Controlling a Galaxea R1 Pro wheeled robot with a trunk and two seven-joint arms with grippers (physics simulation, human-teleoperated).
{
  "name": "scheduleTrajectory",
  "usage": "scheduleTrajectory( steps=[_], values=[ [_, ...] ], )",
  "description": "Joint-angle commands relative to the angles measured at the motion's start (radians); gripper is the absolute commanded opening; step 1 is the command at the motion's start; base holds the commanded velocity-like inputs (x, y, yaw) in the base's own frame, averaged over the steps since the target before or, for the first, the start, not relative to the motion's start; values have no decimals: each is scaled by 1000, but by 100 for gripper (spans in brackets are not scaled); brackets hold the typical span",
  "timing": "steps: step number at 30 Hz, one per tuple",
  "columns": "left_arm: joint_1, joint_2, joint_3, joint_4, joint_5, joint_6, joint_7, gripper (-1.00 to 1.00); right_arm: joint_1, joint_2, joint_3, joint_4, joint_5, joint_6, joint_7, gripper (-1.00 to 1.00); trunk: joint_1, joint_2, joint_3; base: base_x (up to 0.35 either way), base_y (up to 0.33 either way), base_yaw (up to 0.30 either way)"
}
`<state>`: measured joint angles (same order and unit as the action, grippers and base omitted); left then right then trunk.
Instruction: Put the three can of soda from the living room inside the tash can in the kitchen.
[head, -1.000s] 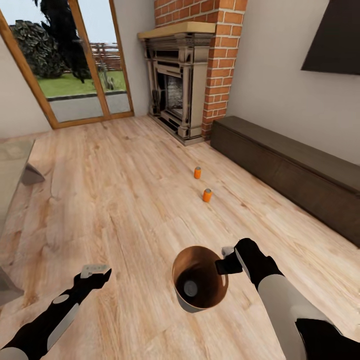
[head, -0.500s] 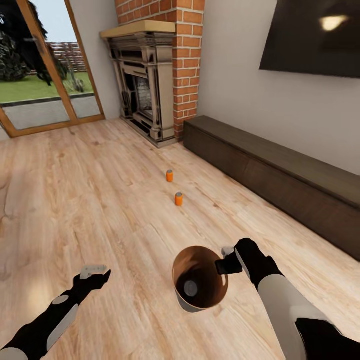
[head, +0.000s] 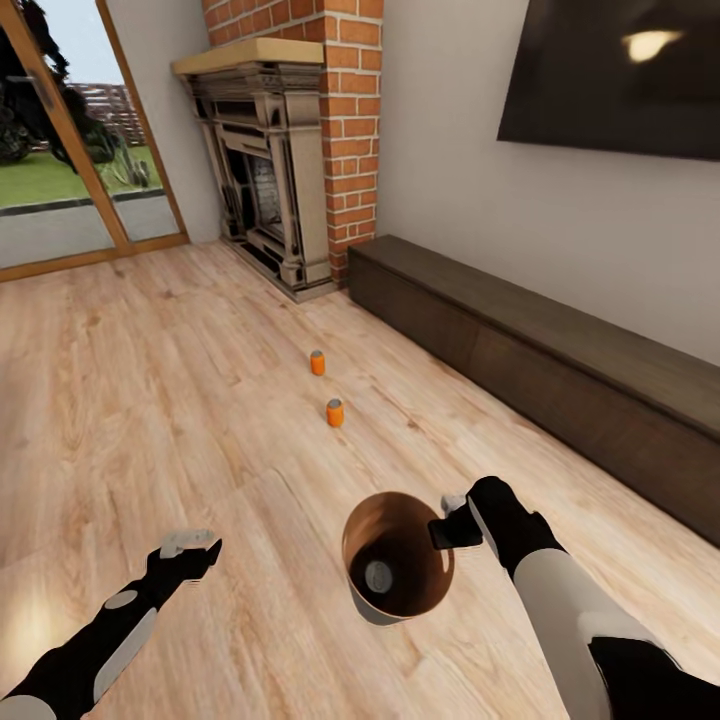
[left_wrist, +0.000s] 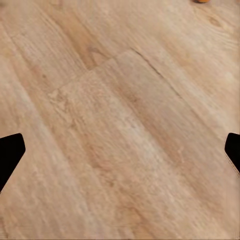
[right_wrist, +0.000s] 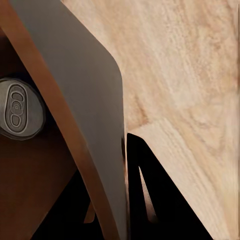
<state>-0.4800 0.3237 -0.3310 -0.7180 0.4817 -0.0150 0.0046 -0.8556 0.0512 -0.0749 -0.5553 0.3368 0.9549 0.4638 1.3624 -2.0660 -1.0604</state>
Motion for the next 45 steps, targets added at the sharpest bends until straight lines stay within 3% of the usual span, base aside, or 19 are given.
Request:
scheduleTrajectory(
  steps=[1,8,30,45],
  values=[
    [0,0,0,0,0,0,0,100,0,0,-2,0,-31,7,7,-100,0,0,0,317,-24,-1],
    [0,0,0,0,0,0,0,100,0,9,-4,2,-30,6,7,-100,0,0,0,323,-27,-33],
    [0,0,0,0,0,-14,-1,100,0,11,-5,1,-31,5,7,-100,0,0,0,317,-92,-210],
    [0,0,0,0,0,-14,-2,100,0,18,-5,3,-30,5,7,-100,0,0,0,314,130,-66]
  ],
)
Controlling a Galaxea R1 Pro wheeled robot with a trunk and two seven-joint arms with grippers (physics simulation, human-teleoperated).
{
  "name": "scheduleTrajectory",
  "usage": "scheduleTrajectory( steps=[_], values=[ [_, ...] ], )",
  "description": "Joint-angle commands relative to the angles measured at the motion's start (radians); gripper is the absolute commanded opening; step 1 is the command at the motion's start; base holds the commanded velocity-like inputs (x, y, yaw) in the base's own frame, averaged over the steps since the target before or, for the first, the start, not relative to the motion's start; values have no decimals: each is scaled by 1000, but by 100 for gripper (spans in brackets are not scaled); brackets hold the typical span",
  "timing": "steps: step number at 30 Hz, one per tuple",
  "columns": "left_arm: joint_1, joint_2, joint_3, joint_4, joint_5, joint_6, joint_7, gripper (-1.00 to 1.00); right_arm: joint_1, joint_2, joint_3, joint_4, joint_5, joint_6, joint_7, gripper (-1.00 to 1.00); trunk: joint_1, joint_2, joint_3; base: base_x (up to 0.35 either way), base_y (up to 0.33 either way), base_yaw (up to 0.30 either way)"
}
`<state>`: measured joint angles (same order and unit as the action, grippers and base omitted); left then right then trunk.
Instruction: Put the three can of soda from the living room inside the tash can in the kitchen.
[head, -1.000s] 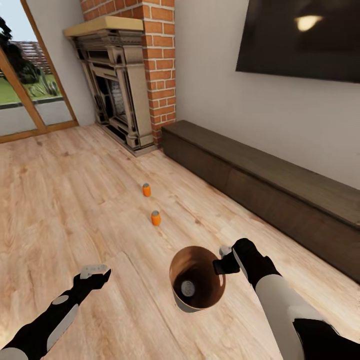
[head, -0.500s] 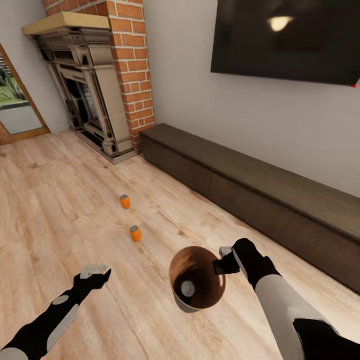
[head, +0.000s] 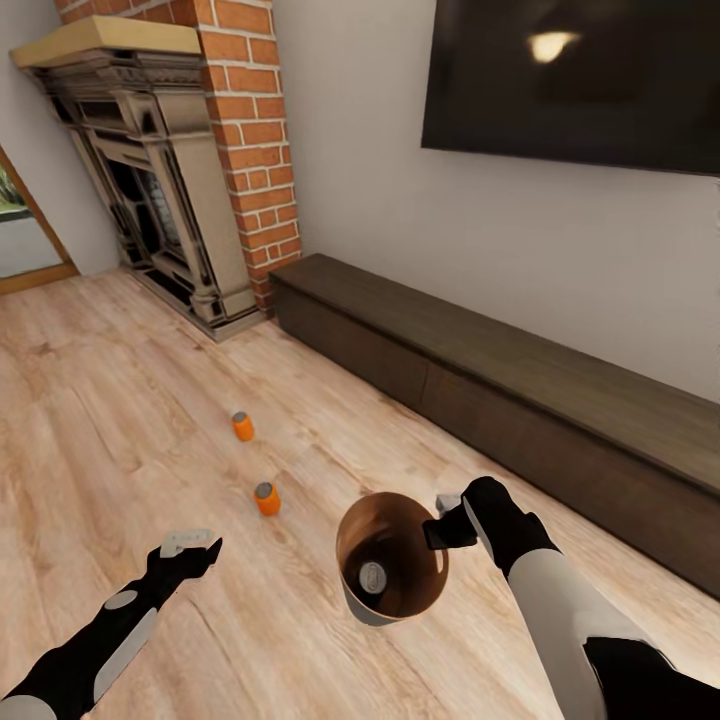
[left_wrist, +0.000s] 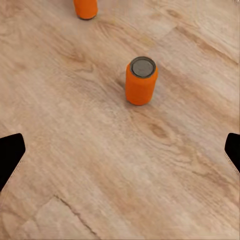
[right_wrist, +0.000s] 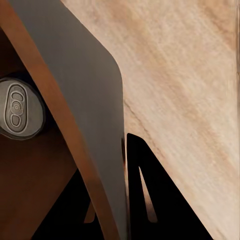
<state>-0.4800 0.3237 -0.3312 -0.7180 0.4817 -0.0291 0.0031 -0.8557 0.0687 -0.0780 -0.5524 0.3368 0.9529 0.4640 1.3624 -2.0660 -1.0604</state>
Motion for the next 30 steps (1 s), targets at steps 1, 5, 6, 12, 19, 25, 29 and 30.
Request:
scheduleTrajectory(
  steps=[1,5,6,12,19,25,29,30],
  values=[
    [0,0,0,0,0,0,0,100,0,0,-2,0,-30,7,7,-100,0,0,0,296,194,-222],
    [1,0,0,0,0,0,0,100,0,0,-2,0,-30,6,7,-100,0,0,0,295,196,-239],
    [0,0,0,0,0,-1,0,100,0,0,-2,0,-30,6,7,-100,0,0,0,294,197,-247],
    [1,0,0,0,0,-4,0,100,0,0,-2,0,-30,6,6,-100,0,0,0,294,193,-192],
    [1,0,0,0,0,-5,0,100,0,-2,-1,1,-28,6,0,-100,0,0,0,304,60,-29],
    [0,0,0,0,-2,-5,0,100,0,-3,1,0,-25,6,-2,-100,0,0,0,304,-34,-3],
    [0,0,0,0,-2,-5,0,100,0,-4,-5,-2,-25,9,-3,-100,0,0,0,272,-147,-11],
    [0,0,0,0,-3,-5,0,100,0,-4,-7,-3,-26,9,-3,-100,0,0,1,265,-125,-111]
  ],
)
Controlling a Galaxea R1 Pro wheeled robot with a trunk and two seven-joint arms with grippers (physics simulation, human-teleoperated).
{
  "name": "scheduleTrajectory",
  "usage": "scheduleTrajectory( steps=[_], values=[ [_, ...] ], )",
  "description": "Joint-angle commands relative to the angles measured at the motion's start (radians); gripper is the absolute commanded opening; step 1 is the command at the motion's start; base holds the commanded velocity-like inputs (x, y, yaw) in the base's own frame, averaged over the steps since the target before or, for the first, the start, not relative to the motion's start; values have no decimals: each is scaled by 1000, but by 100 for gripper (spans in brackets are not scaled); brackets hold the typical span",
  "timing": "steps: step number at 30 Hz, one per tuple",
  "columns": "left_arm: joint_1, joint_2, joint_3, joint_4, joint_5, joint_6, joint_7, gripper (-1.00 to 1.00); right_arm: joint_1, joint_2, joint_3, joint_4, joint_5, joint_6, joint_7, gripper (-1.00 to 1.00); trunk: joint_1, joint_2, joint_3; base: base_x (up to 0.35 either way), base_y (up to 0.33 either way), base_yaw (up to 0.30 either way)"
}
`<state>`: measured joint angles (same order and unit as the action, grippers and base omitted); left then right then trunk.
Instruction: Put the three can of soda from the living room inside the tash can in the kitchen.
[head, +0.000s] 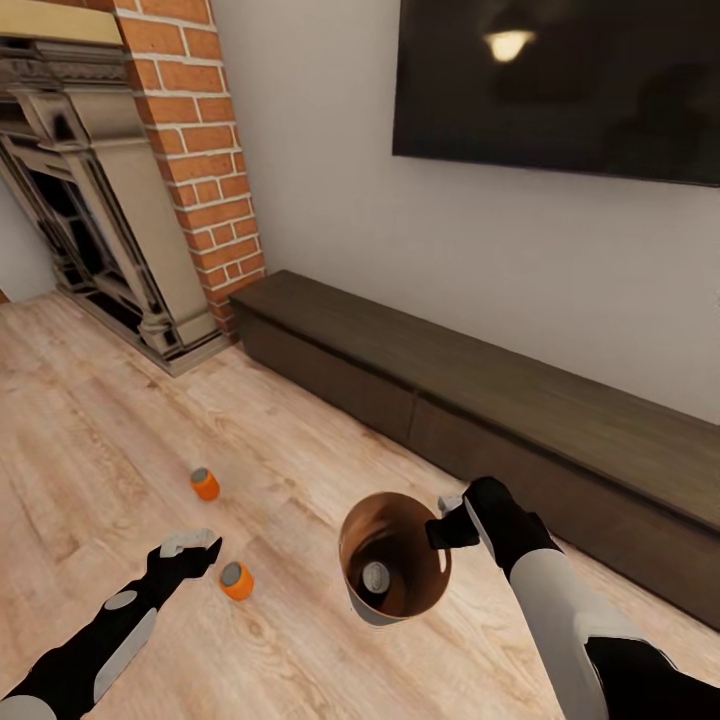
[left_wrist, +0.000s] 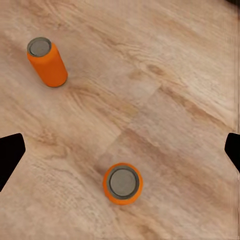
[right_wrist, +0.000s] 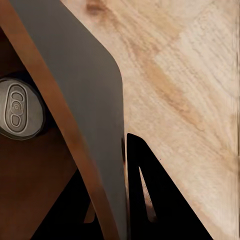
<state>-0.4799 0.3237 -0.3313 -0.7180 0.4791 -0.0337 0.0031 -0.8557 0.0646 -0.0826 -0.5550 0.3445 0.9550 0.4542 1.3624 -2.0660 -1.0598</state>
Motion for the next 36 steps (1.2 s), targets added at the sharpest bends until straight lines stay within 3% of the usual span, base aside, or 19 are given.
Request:
scheduleTrajectory(
  steps=[1,18,27,36],
  values=[
    [0,0,0,0,0,0,0,100,0,0,-3,0,-34,8,7,-100,0,0,1,268,-62,-155],
    [0,0,0,33,-2,4,-11,100,0,1,-2,-1,-35,7,8,-100,0,0,12,248,178,-223],
    [0,0,-5,37,-3,7,-15,100,0,1,-2,-2,-35,7,8,-100,0,0,19,36,311,-212],
    [0,-1,-9,38,-3,12,-12,100,0,1,0,-2,-34,7,7,-100,0,0,22,-33,179,-33]
  ],
)
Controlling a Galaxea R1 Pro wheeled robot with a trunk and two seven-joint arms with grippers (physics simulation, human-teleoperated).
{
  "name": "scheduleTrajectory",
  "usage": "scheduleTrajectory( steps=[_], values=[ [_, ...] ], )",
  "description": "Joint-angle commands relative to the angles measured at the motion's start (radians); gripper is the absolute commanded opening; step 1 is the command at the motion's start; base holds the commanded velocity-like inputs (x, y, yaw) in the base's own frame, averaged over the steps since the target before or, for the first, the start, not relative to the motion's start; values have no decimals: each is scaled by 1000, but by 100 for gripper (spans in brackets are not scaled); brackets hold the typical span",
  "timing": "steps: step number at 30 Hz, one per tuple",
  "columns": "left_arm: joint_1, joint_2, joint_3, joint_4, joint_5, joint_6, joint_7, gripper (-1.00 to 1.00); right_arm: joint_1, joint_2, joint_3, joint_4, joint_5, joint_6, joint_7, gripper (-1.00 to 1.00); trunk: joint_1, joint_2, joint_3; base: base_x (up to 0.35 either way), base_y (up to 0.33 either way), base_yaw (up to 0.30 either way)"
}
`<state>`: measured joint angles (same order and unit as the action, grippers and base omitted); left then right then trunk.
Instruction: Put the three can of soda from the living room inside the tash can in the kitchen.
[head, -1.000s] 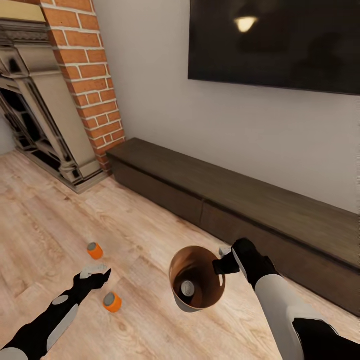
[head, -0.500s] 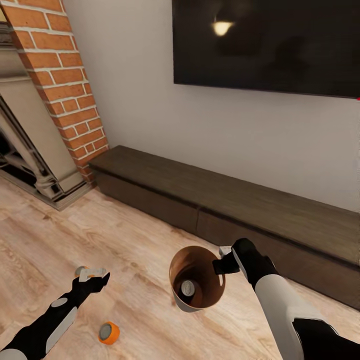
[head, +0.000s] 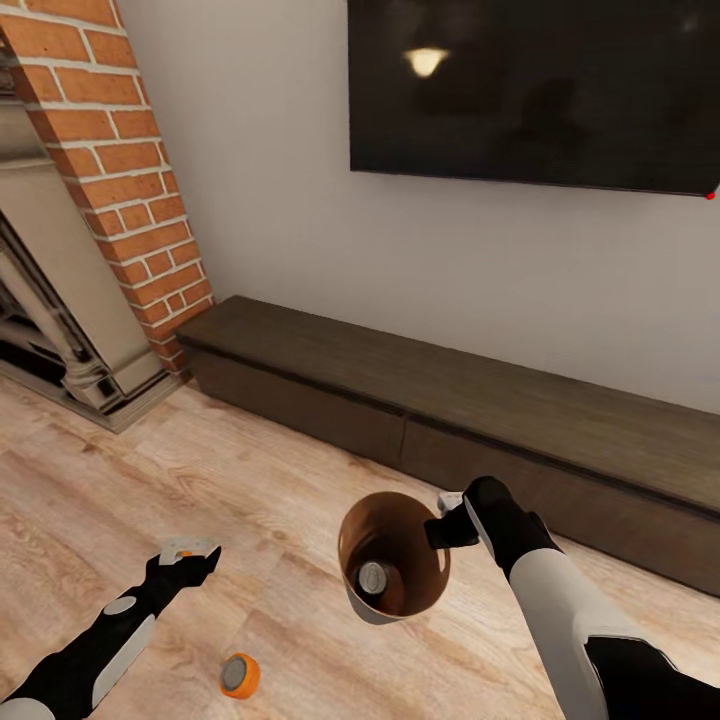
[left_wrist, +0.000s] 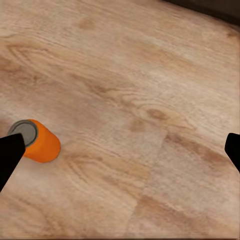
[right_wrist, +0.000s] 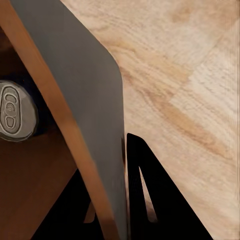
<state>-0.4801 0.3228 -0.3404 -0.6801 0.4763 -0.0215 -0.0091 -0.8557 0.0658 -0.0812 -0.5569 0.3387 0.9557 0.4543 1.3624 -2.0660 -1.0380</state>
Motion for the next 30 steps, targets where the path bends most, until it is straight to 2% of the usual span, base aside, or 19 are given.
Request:
scheduleTrajectory(
  steps=[1,5,7,8,9,10,13,15,17,24,30],
  values=[
    [0,-2,0,0,0,2,2,100,0,0,-2,0,-28,6,7,-100,0,0,0,-4,19,-2],
    [0,-12,0,-1,1,5,4,100,0,0,-2,-1,-27,7,6,-100,0,0,0,-2,9,-1],
    [0,-26,0,0,1,3,7,100,0,-1,-2,-2,-27,8,6,-100,0,0,0,-1,3,0],
    [0,-41,0,3,2,-5,10,100,0,0,-2,-2,-27,8,6,-100,4,-7,-3,0,2,0],
    [0,-75,-1,56,4,-59,13,100,0,0,-1,-2,-27,10,5,-100,8,-14,-6,0,0,0],
    [0,-88,-2,106,4,-107,13,100,0,0,-2,-2,-27,11,5,-100,11,-21,-9,0,0,0],
    [0,-110,-6,231,3,-205,12,100,-1,-1,-4,-1,-26,16,4,-100,23,-42,-19,0,0,0],
    [0,-125,-8,283,3,-239,12,100,-1,-4,-4,-3,-27,61,4,-100,31,-56,-25,0,0,0],
    [0,-132,-9,305,4,-254,12,100,-2,-4,-2,-7,-26,91,4,-100,38,-70,-31,0,0,0],
    [0,-135,0,337,6,-265,12,100,-3,0,4,-31,-22,91,4,-100,65,-119,-53,0,0,0],
    [0,-133,2,369,7,-304,10,100,-12,1,8,-34,-22,91,2,-100,88,-161,-72,0,0,0]
  ],
)
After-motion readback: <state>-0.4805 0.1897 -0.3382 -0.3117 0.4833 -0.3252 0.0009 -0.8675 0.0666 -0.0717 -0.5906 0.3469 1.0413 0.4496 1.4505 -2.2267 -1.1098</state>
